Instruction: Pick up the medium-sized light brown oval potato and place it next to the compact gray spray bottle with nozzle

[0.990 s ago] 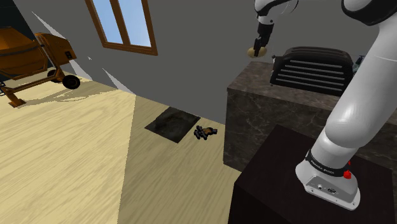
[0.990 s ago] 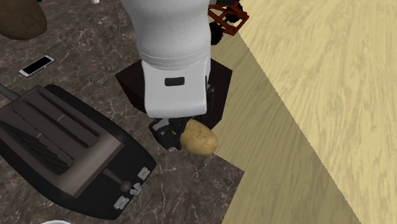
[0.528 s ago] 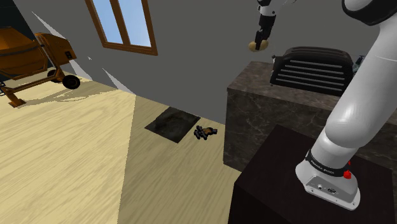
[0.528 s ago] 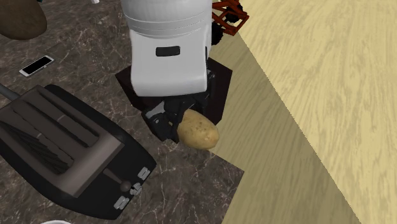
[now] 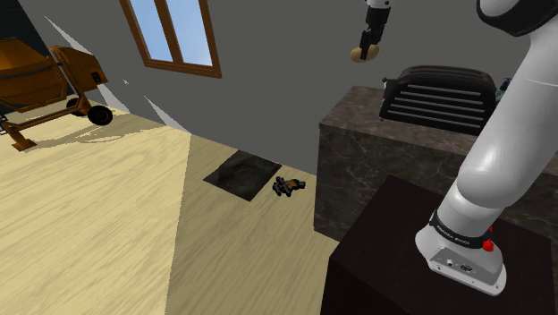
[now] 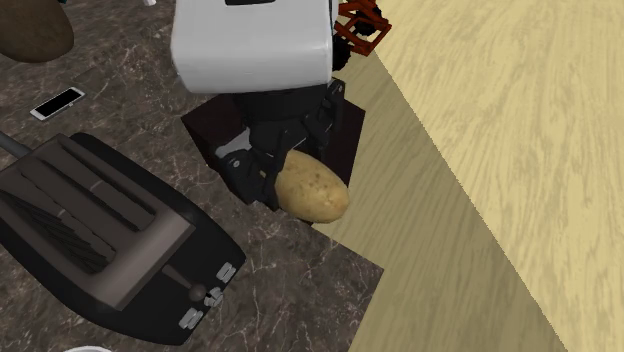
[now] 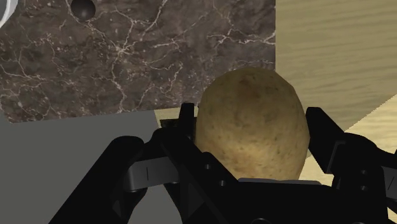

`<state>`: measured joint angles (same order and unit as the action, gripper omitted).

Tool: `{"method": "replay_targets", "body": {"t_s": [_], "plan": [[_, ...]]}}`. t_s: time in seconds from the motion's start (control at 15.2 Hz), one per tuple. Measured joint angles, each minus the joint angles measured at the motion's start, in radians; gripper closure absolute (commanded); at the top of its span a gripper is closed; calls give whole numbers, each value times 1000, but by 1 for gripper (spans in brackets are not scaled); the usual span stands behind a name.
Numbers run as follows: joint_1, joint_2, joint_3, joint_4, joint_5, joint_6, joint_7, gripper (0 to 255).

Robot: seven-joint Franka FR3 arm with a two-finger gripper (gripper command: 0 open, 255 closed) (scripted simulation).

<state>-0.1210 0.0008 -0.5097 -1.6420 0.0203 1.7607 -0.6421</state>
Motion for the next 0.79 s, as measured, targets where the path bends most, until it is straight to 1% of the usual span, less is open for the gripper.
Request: {"method": "replay_targets", "body": {"t_s": [0.26,0.4,0.46,0.53,0.66,0.79], "plan": [[-4,16,-4,74,9,-60,-7,255],[-5,3,-5,82,2,-80,-9,255],[-7,-27,-7,48,-12,-71,-14,255],[-12,-37,-12,41,-16,-74,-22,255],[-21,-93,-19,-7,-43,-74,-35,255],[-34,-169,-24,-89,-80,-58,-49,255]]}}
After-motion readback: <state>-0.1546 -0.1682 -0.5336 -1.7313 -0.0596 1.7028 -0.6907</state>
